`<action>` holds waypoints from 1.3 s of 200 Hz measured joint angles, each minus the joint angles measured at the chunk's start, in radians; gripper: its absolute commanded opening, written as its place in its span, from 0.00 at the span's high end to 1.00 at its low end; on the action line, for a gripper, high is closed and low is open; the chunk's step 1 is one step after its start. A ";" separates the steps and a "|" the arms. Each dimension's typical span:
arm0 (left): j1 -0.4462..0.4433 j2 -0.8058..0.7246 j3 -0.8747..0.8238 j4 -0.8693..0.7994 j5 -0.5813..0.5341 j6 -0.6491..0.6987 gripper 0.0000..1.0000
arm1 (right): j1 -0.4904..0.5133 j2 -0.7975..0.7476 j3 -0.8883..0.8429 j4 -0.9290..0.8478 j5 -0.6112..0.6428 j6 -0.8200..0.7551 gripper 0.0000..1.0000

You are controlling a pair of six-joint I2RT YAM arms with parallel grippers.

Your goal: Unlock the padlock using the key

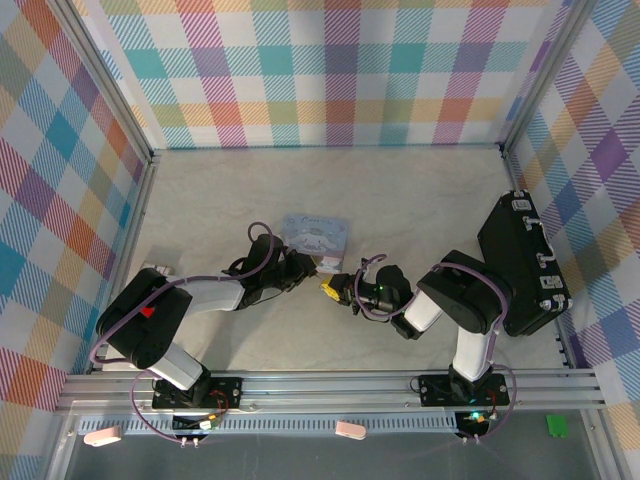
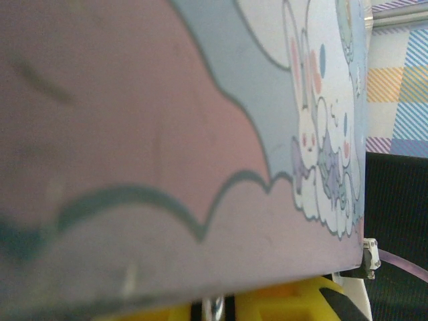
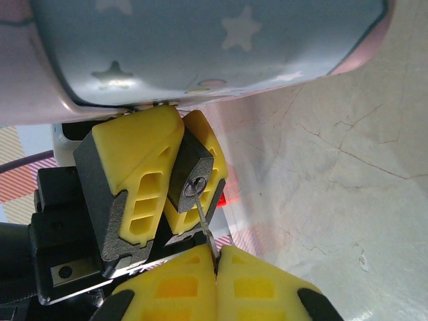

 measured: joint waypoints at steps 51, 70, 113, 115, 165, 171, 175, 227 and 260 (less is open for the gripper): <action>0.000 0.000 -0.015 0.027 0.002 -0.014 0.96 | -0.001 0.000 0.000 0.000 0.000 0.003 1.00; 0.001 0.000 -0.015 0.034 0.004 -0.018 0.96 | -0.001 0.000 0.000 0.000 0.000 0.003 1.00; 0.000 0.000 -0.016 0.041 0.005 -0.026 0.96 | -0.001 0.000 0.000 0.000 0.000 0.003 1.00; 0.000 0.000 -0.016 0.041 0.005 -0.026 0.96 | -0.001 0.000 0.000 0.000 0.000 0.003 1.00; 0.000 0.000 -0.021 0.056 0.013 -0.048 0.96 | -0.001 0.000 0.001 0.000 0.000 0.003 1.00; 0.000 0.000 -0.024 0.060 0.014 -0.051 0.96 | -0.001 0.000 0.001 0.000 0.000 0.003 1.00; 0.000 0.000 -0.026 0.064 0.014 -0.052 0.96 | -0.001 0.000 0.001 0.000 0.000 0.003 1.00; -0.001 -0.007 -0.035 0.078 0.015 -0.071 0.97 | -0.016 0.000 0.001 0.002 -0.014 0.003 1.00; -0.003 -0.019 -0.038 0.085 0.015 -0.078 0.98 | -0.030 0.000 0.001 0.010 -0.028 0.003 1.00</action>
